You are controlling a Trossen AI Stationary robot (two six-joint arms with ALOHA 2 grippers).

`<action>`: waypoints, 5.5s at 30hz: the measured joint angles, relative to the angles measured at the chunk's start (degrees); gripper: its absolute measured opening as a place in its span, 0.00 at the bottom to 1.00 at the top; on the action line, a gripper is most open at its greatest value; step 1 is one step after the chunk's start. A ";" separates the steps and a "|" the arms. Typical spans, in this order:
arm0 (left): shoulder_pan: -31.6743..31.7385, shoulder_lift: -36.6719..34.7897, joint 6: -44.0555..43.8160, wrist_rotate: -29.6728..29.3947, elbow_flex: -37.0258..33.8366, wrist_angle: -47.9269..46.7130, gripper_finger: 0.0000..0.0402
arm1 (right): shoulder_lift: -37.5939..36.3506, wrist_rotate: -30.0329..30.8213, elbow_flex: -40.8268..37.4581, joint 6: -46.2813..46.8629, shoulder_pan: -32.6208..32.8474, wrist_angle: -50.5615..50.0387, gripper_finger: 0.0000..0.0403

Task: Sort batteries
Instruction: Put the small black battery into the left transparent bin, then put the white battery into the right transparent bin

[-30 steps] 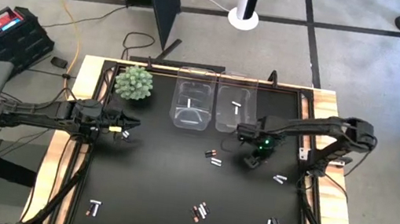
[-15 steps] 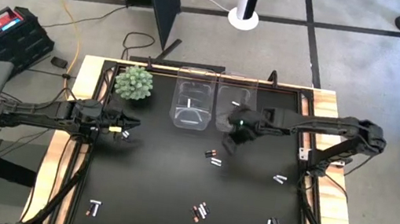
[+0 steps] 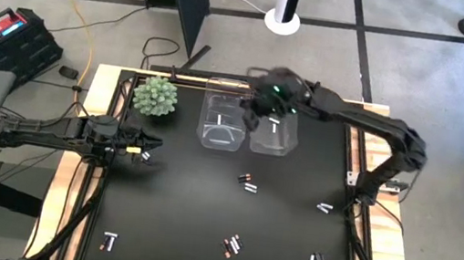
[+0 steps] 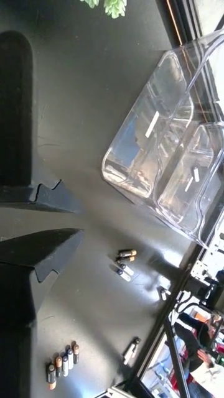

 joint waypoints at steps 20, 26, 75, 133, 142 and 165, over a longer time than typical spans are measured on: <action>-0.02 0.00 -0.02 0.00 0.00 -0.33 0.12 | 43.77 -0.38 46.07 -21.51 -6.95 -27.93 0.07; -0.02 0.00 -0.08 0.00 0.00 -0.35 0.12 | 50.31 -0.37 49.48 -22.85 -6.54 -29.83 0.07; -0.01 -0.02 -0.11 0.00 0.00 -0.40 0.12 | 41.49 2.79 49.33 -16.57 -8.40 -35.39 0.23; 0.00 0.00 2.50 -0.02 0.00 -3.15 0.12 | -27.72 -8.51 -42.82 28.06 13.91 -46.16 0.23; 0.00 -0.01 2.56 -0.04 0.00 -3.13 0.12 | -24.54 -10.48 -42.78 29.93 17.14 -47.12 0.23; 0.00 -0.02 2.45 -0.05 0.00 -3.08 0.12 | 0.27 -11.10 -42.78 21.89 22.39 -40.49 0.23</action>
